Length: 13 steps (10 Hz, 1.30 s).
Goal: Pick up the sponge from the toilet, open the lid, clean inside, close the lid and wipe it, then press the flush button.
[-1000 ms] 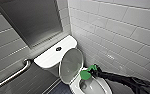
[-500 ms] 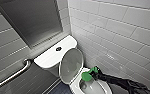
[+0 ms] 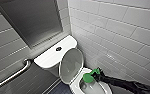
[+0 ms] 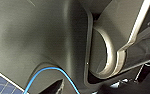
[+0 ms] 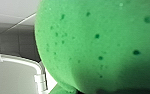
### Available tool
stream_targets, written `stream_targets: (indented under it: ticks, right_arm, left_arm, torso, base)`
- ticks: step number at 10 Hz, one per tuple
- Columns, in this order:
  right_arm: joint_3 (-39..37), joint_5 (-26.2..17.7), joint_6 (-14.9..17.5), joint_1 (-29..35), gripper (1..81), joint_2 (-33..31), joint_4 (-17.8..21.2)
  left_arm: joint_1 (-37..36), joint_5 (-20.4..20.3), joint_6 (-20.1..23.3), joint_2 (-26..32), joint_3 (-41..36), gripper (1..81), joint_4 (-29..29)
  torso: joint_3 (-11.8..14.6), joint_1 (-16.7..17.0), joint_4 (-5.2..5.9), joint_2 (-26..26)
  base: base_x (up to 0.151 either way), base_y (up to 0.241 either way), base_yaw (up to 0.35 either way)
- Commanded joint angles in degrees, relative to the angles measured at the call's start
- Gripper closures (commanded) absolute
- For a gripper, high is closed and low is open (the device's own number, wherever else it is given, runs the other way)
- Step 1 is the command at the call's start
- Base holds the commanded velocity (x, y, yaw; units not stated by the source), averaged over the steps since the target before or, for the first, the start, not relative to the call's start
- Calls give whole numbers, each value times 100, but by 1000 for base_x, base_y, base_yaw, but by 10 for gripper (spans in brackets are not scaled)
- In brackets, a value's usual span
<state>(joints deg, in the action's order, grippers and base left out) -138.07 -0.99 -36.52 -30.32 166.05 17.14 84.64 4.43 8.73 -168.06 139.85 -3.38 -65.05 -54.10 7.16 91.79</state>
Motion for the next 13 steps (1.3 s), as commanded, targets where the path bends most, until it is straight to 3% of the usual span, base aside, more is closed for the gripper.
stream_targets:
  ticks: [1, 3, 9, 13]
  right_arm:
    - [1468, 257, -39, 4, 811, -1326, 44]
    - [1793, 450, -39, -225, 811, -1722, 105]
    - [3727, 1303, -30, -1034, 811, -3391, 272]
    - [4455, 1523, 14, -1683, 811, -3944, 238]
  left_arm:
    - [145, 498, 6, 0, -89, 10, 56]
    - [145, 498, 6, -9, -89, 10, 39]
    - [145, 498, 24, -79, -89, 10, 4]
    - [145, 419, 32, -88, -89, 10, -5]
  torso:
    - [0, 0, 0, 0]
    - [0, 0, 0, 0]
    - [0, 0, 0, 0]
    - [0, 0, 0, 0]
  base:
    - [0, 0, 0]
    - [0, 0, 0]
    - [0, 0, 0]
    - [0, 0, 0]
